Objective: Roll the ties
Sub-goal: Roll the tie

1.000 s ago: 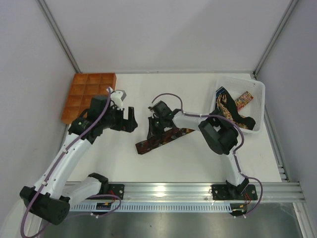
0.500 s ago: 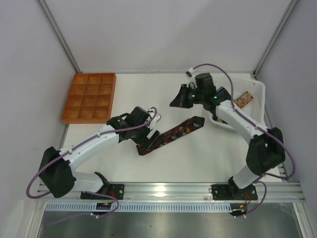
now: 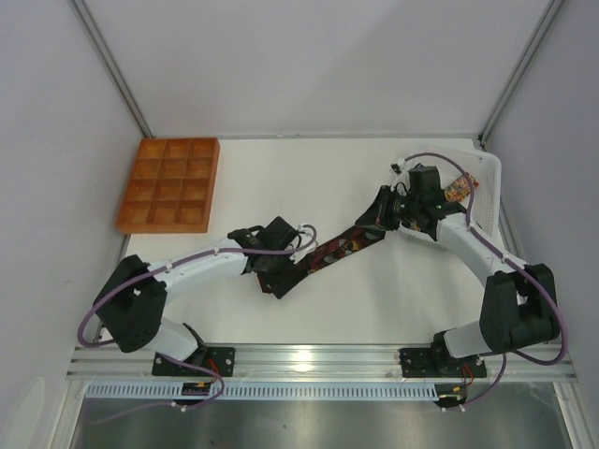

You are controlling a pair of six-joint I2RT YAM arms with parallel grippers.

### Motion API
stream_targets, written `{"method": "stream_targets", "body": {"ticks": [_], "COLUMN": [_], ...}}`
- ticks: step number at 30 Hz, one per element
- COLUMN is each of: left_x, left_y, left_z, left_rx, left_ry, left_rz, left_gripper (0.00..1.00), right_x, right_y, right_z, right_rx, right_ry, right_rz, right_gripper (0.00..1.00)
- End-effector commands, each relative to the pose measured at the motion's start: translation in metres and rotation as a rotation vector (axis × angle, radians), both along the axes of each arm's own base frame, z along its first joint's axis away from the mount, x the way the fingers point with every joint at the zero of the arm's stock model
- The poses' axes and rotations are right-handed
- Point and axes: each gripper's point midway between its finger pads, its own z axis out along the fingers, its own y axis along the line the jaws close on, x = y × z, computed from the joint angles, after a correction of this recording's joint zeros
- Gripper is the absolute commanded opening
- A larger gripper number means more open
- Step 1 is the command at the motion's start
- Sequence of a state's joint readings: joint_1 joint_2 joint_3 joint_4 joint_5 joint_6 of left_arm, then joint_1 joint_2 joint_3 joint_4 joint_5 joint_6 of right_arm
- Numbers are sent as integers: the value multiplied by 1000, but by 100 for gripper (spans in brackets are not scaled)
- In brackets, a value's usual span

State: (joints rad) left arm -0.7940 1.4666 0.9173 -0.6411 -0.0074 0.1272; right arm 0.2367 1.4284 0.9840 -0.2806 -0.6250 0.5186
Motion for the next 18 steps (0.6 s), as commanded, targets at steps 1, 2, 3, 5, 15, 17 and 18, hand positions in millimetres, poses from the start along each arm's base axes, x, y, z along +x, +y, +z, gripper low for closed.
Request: {"method": "stream_targets", "body": {"ticks": [1, 2, 3, 5, 15, 17, 18], "left_x": [3, 8, 9, 8, 15, 14, 13], "left_y": [-10, -7, -8, -7, 7, 9, 9], "left_z": [-4, -5, -5, -9, -32, -38, -41], "left_rx": [-19, -2, 0, 10, 108, 115, 112], "left_ry": [-29, -52, -56, -47, -60, -37, -20], "left_rz": [-56, -47, -57, -67, -69, -67, -66], "left_gripper": [100, 100, 100, 100, 100, 99, 97], "right_x": [-5, -4, -5, -5, -4, -5, -6], "right_y": [5, 6, 7, 7, 9, 9, 9], "right_z": [25, 26, 25, 26, 26, 26, 25], "right_rx": [43, 48, 51, 54, 77, 77, 76], "right_ry": [-99, -102, -99, -101, -97, -96, -95], "right_rz": [52, 53, 59, 60, 59, 56, 57], "right_gripper": [6, 6, 6, 6, 4, 4, 4]}}
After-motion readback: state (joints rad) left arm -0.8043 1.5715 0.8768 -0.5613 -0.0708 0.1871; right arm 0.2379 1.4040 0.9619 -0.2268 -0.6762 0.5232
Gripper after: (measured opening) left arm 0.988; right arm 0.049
